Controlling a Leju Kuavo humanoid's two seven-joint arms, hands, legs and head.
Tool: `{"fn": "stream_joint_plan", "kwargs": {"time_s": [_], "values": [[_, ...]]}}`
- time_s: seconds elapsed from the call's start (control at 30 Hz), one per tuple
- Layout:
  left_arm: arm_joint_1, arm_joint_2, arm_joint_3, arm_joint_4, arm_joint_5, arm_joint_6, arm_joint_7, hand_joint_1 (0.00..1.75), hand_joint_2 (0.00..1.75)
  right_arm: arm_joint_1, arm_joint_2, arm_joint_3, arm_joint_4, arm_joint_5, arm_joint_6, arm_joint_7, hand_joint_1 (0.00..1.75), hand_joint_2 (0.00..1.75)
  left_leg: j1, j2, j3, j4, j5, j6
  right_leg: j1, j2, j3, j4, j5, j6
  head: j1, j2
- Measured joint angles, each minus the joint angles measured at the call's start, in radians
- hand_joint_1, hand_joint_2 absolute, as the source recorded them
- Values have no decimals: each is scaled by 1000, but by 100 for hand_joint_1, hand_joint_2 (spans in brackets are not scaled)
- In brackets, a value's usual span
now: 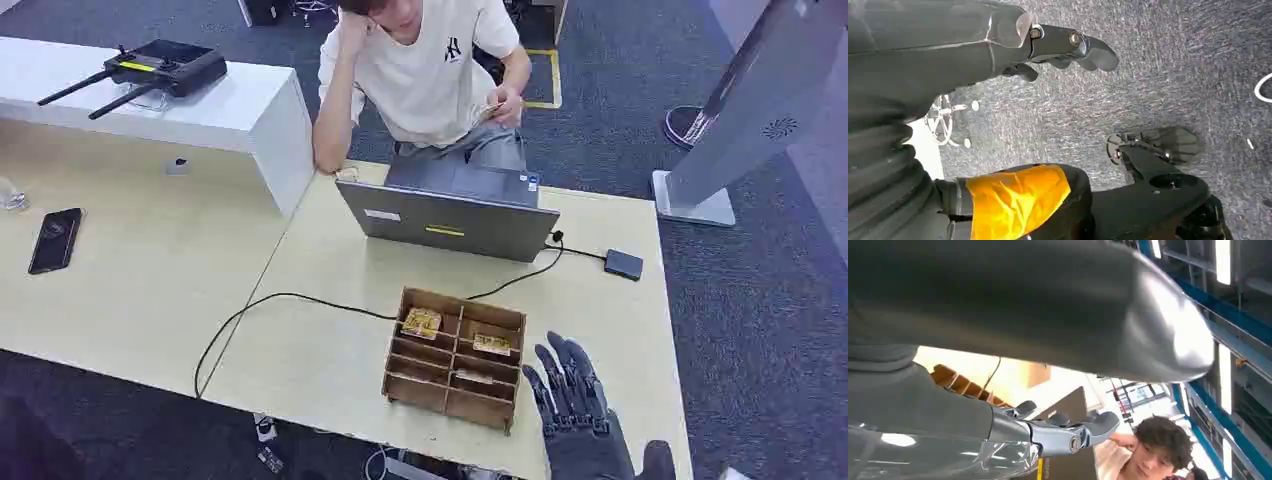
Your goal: Pass the card to the sensor for recognition and then transmit it.
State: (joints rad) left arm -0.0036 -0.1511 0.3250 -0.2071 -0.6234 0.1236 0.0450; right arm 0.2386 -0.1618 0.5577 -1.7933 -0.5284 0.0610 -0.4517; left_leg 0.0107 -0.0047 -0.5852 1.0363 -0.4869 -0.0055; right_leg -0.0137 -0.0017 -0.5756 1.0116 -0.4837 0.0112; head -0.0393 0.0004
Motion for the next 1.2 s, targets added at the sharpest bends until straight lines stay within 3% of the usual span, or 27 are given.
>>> {"fn": "stream_joint_plan", "kwargs": {"time_s": [0.4,0.43,0.57,0.6,0.8,0.9,1.03,1.2], "values": [[-4,1,-31,0,-40,11,30,0,175,-4,-32,35,9,-27,-18,-3,0,0,0,0,0,0,0,0,0,0,0,0,0,0,0,0],[-4,1,-35,0,-41,10,32,0,0,-4,-34,39,9,-27,-19,-3,0,0,0,0,0,0,0,0,0,0,0,0,0,0,0,0],[-3,4,-42,1,-47,3,44,0,0,-3,-44,46,9,-37,-29,-4,0,0,0,0,0,0,0,0,0,0,0,0,0,0,0,0],[-3,5,-42,1,-47,2,47,0,0,-3,-48,48,9,-40,-35,-4,0,175,0,0,0,0,0,0,0,0,0,0,0,0,0,0],[0,3,-47,1,-51,-9,50,0,0,-2,-66,65,9,-44,-69,-3,0,175,0,0,0,0,0,0,0,0,0,0,0,0,0,0],[0,2,-50,2,-58,-9,50,0,0,-4,-76,72,6,17,-131,-1,0,175,0,0,0,0,0,0,0,0,0,0,0,0,0,0],[0,1,-58,2,-74,-8,51,0,0,-26,-82,79,-12,273,-307,35,0,175,0,0,0,0,0,0,0,0,0,0,0,0,0,0],[-1,1,-81,2,-111,-10,60,0,0,-79,-78,87,-37,688,-440,117,0,175,0,1,0,0,0,0,0,1,0,0,0,0,0,0]]}}
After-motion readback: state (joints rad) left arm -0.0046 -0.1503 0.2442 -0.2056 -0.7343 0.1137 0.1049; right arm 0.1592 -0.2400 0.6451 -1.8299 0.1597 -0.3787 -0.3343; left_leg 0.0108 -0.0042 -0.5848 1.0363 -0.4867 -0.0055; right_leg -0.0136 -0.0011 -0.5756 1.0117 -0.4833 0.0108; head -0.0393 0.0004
